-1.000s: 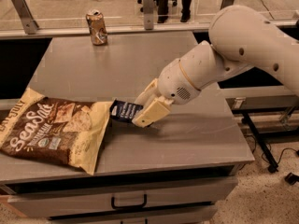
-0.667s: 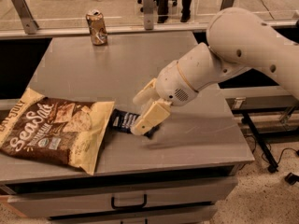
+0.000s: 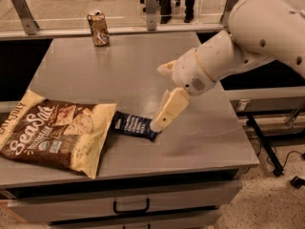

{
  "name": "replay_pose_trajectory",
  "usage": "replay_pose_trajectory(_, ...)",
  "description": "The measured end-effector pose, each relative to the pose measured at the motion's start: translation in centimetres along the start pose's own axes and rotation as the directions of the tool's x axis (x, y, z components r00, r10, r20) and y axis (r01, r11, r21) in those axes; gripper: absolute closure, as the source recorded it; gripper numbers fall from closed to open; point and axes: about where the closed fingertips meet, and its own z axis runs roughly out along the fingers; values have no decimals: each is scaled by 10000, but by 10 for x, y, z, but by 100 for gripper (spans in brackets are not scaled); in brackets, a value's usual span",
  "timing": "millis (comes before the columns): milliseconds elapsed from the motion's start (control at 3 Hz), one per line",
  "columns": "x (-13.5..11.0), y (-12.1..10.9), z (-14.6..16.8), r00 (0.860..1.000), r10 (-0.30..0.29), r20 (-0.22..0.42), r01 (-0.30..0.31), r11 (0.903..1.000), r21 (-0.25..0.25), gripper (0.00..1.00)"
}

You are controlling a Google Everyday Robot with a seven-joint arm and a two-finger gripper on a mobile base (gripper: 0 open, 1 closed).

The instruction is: Move rxbar blueberry near brown chip bag

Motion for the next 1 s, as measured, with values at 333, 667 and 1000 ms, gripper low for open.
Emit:
replay_pose_trajectory(333,-7,-52,-79,9960,-621,-635,754,9693,2339,0)
replay_pose_trajectory(667,-35,-90,-165,9799,-1384,-1438,1886,8777,4406,0)
replay_pose_trajectory(1000,-40,-93,-175,9781,-1466,-1475,1991,8653,4600,0)
